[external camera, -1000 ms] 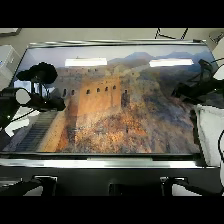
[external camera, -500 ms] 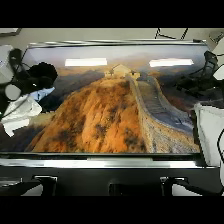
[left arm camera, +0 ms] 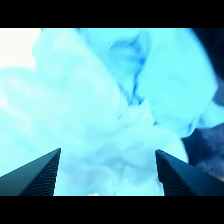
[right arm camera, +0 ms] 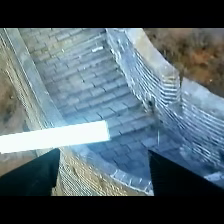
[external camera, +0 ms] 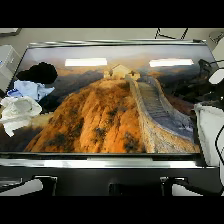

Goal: Fold the clothes and pants, and hang the long-sleeved shirts on hangers.

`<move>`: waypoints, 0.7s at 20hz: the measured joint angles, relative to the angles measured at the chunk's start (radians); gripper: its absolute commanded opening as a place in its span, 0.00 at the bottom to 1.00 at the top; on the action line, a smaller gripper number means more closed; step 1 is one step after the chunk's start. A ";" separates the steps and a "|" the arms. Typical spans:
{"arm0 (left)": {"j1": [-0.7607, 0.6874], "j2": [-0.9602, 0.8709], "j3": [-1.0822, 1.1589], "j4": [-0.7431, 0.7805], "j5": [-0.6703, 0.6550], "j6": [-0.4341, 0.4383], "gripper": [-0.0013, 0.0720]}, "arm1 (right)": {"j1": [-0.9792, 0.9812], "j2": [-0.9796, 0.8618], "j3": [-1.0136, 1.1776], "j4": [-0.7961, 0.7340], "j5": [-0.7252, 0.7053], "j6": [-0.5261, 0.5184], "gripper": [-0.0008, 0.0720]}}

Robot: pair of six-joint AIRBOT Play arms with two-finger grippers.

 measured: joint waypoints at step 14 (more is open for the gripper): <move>0.018 -0.289 -0.008 -0.437 -0.074 0.212 0.04 | 0.000 0.000 -0.061 0.031 0.087 0.002 0.86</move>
